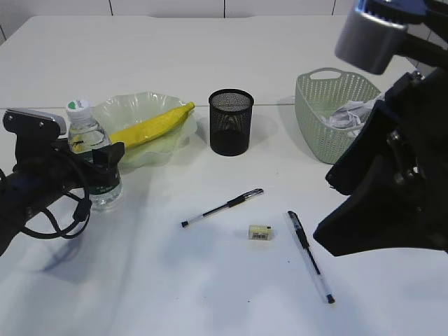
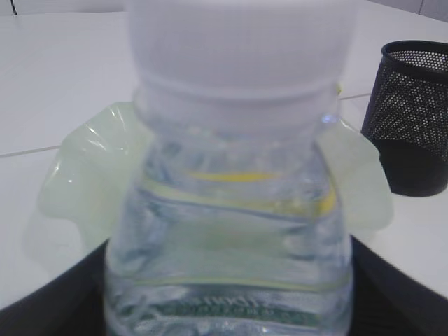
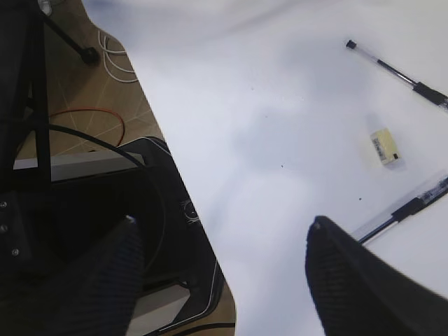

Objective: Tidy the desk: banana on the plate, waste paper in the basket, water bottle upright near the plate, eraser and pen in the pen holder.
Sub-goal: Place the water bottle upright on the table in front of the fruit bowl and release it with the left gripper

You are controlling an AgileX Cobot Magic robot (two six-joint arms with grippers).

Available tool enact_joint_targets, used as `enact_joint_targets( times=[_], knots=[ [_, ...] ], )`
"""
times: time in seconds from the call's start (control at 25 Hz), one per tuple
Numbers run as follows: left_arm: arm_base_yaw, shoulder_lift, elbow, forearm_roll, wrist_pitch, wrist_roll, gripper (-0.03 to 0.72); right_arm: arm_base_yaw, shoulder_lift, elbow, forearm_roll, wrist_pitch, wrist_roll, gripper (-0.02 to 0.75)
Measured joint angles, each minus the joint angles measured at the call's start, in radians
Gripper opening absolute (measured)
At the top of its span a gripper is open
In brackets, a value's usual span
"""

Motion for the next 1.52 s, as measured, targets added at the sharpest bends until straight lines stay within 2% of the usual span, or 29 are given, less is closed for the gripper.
enact_joint_targets(
  times=[0.4,1.52],
  knots=[
    [0.0,-0.004,0.032,0.014,-0.002,0.0,0.601,0.0,0.0,0.0,-0.003,0.004,0.002,0.536],
    [0.0,-0.224,0.302,0.021,-0.004,0.0,0.601,0.0,0.0,0.0,-0.015,0.004,0.006,0.536]
  ],
)
